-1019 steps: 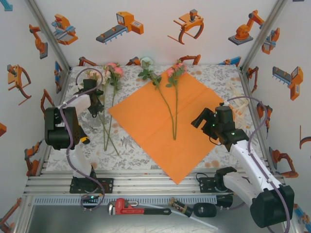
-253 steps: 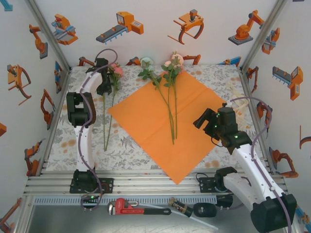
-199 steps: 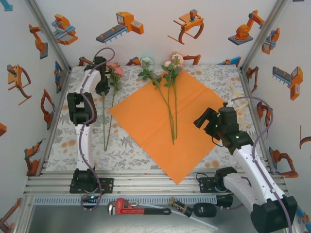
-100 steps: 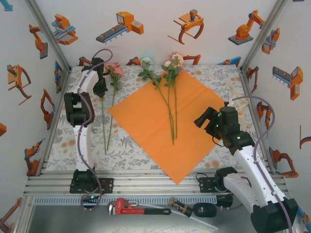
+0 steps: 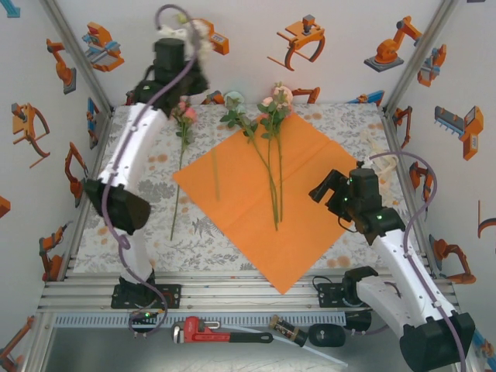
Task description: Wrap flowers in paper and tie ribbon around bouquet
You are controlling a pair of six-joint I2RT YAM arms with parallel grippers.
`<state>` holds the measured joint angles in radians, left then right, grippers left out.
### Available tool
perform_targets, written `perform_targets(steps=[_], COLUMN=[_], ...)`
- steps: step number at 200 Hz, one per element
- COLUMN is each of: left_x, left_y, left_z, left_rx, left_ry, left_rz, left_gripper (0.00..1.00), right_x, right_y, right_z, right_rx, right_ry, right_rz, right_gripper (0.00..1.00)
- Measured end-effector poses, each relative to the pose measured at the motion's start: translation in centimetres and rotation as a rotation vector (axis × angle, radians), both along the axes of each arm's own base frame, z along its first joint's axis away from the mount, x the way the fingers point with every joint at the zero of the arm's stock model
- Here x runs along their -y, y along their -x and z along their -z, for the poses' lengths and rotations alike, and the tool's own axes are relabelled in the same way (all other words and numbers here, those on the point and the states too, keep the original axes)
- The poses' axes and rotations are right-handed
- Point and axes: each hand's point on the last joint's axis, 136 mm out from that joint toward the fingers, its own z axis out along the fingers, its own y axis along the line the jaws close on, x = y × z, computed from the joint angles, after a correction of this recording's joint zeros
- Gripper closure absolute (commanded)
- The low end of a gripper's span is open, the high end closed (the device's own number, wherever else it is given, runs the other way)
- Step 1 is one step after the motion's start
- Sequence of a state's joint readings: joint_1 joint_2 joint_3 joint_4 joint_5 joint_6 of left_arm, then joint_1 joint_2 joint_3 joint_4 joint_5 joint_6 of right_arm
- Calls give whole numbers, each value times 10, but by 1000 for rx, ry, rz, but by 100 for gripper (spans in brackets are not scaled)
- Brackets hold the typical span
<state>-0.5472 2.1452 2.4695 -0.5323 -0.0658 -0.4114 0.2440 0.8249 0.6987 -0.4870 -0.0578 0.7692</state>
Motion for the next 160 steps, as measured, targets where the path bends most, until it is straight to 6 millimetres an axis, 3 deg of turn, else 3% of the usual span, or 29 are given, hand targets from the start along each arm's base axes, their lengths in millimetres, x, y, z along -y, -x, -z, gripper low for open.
perform_targets(steps=[16, 28, 52, 69, 87, 139, 160], left_x=[75, 117, 163, 178, 187, 201, 206], left_y=[0, 0, 5, 10, 14, 4, -6], left_z=[29, 72, 160, 196, 205, 179, 185], left_rx=[-21, -73, -176, -208, -193, -46, 12], left_ry=[65, 78, 41, 8, -18, 27, 34], left_rz=[101, 149, 193, 216, 237, 241, 231], left_gripper=[100, 100, 100, 100, 100, 100, 100], right_x=[1, 2, 5, 8, 9, 9, 10], right_y=[3, 5, 11, 13, 14, 15, 17], right_z=[-5, -11, -20, -21, -18, -14, -12], right_rx=[17, 38, 73, 75, 67, 57, 51], right_ry=[-4, -7, -9, -1, 6, 12, 16], right_rz=[0, 3, 11, 19, 21, 19, 21], right_gripper=[19, 19, 19, 19, 19, 19, 19])
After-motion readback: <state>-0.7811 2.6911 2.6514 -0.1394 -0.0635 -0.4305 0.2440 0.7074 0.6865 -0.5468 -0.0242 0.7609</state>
